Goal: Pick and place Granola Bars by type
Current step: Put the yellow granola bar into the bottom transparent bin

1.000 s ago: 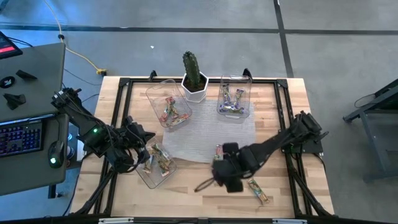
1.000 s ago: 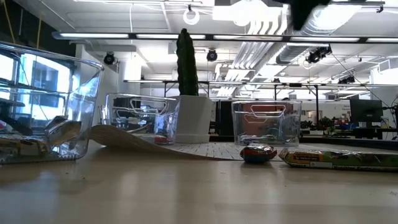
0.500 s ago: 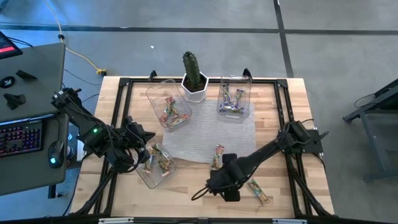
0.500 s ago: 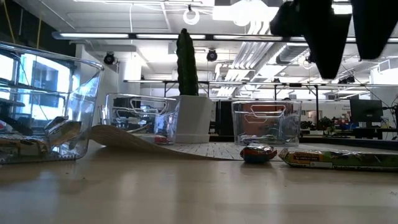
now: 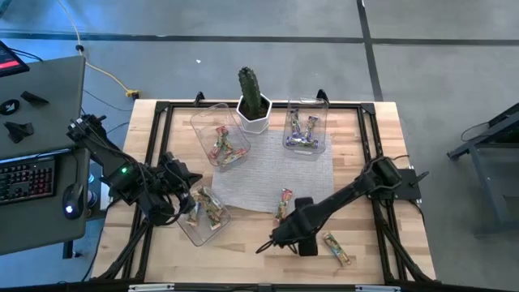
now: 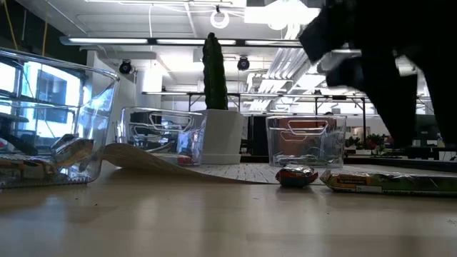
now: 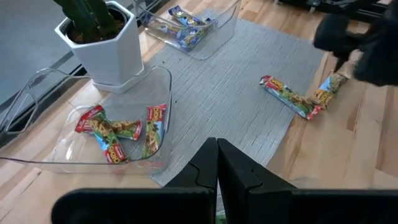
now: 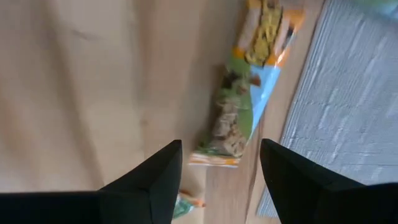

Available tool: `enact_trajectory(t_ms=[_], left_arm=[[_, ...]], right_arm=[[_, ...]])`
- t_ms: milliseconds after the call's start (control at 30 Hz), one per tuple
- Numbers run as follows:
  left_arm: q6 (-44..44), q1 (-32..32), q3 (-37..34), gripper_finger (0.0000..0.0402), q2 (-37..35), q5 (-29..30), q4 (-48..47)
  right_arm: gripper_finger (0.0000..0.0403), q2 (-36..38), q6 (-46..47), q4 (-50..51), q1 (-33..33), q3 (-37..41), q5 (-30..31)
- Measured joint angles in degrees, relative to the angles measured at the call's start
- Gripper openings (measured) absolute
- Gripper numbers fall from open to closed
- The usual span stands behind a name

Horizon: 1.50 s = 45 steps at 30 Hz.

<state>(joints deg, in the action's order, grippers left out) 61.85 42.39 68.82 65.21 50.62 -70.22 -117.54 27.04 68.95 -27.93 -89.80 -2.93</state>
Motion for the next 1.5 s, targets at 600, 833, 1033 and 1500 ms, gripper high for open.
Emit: enact_trajectory(t_ms=[600, 833, 1033, 1500], left_arm=[[0.08, 0.0, 0.02, 0.0001, 0.0, -0.1, -0.04], [0.06, 0.0, 0.02, 0.0001, 0.0, -0.08, -0.08], [-0.01, 0.0, 0.02, 0.0001, 0.0, 0.53, -0.09], [-2.55, 0.0, 0.02, 0.0001, -0.82, 0.99, 0.09]], right_arm=[[0.0196, 3.37, 2.54, -21.91, 1.85, 18.18, 0.78], [0.0139, 3.12, 4.09, -22.06, 2.04, 17.27, -0.86], [0.011, 2.14, 3.43, -16.99, 2.17, 10.53, -0.17], [0.0099, 2.62, -22.54, -31.12, 9.8, -10.38, 15.88]])
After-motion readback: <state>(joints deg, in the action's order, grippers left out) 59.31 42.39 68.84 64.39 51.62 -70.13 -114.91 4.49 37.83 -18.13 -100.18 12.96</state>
